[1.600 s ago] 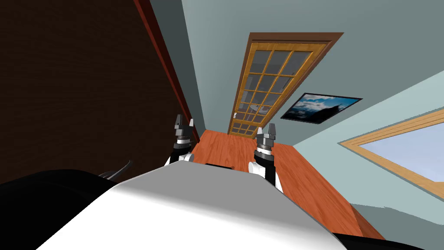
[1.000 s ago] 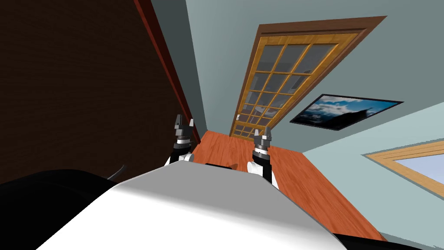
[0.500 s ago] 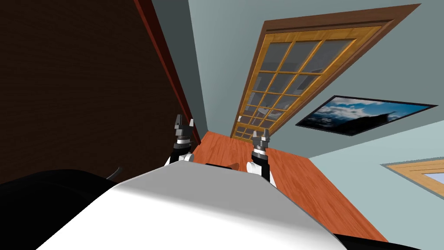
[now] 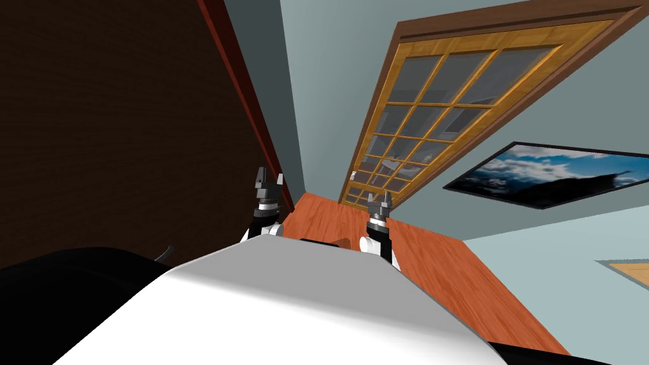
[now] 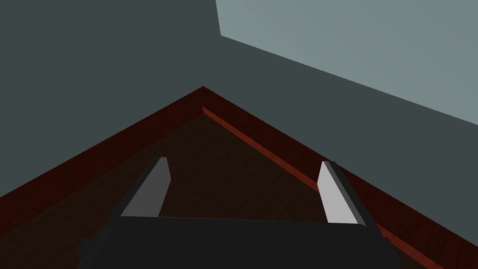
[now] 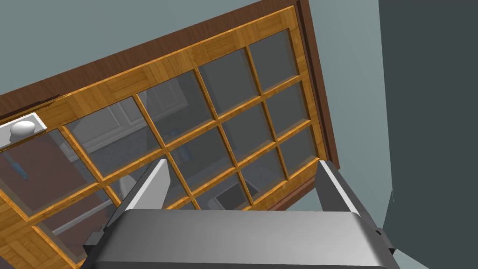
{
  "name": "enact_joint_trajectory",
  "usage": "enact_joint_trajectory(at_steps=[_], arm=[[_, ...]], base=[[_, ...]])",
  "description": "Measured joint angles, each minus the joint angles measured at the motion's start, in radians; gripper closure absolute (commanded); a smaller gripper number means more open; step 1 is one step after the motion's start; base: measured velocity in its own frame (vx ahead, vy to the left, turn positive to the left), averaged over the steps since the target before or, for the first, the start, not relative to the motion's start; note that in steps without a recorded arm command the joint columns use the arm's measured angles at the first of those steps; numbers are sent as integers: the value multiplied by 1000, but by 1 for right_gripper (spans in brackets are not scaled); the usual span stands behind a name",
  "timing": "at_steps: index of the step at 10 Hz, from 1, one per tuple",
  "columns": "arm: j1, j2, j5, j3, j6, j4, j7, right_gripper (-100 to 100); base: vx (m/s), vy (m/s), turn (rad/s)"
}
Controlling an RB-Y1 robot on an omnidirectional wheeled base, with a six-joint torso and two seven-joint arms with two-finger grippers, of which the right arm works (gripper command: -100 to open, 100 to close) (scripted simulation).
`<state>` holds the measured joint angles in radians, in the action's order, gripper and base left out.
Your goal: Pull the door open
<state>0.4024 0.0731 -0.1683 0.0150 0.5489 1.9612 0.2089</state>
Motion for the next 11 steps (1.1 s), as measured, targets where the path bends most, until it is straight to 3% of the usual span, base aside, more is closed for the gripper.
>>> enact_joint_trajectory(at_steps=[11], arm=[[-46, 21, -138, -3, 85, -233, 211, -100]], base=[[95, -33, 96]])
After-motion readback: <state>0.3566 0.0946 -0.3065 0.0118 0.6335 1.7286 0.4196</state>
